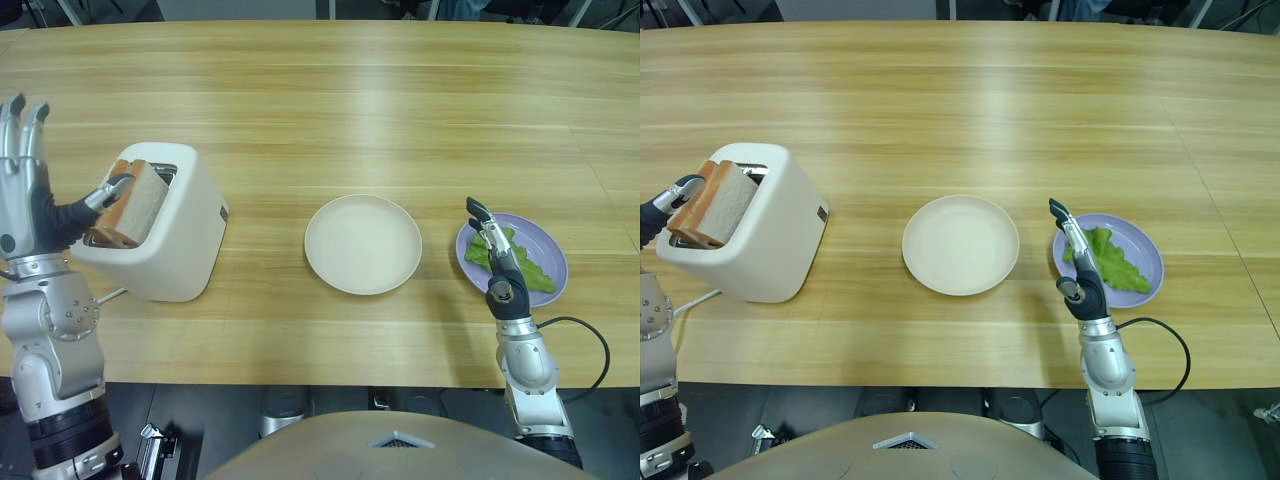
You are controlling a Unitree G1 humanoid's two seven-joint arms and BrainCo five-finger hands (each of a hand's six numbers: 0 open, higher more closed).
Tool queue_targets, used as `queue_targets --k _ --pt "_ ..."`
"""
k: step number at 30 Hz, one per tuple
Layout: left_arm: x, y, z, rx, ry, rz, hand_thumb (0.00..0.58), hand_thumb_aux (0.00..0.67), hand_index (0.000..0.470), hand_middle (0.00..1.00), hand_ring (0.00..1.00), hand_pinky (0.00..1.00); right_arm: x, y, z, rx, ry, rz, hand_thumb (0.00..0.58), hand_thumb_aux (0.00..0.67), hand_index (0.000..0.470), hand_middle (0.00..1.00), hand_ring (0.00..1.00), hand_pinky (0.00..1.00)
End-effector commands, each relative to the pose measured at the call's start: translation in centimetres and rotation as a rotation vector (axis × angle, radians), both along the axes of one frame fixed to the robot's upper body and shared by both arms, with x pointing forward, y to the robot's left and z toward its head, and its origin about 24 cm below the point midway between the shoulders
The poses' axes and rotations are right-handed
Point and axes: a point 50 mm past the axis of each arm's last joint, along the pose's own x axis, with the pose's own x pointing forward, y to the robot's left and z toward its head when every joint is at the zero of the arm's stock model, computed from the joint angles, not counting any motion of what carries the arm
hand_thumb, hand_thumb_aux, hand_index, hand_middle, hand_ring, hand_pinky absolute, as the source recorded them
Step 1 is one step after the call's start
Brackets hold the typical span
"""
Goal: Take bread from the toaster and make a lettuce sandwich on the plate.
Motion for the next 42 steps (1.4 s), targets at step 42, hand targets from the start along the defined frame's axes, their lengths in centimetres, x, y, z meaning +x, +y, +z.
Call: queue_targets --k 42 --pt "1.2 0.6 -6.1 -0.042 0.334 0.099 0.0 0.0 0.0 0.0 0.0 0.0 1.0 -6.6 -0.1 -0.362 0.148 -0.258 0.0 0.0 0.0 0.0 0.0 0.0"
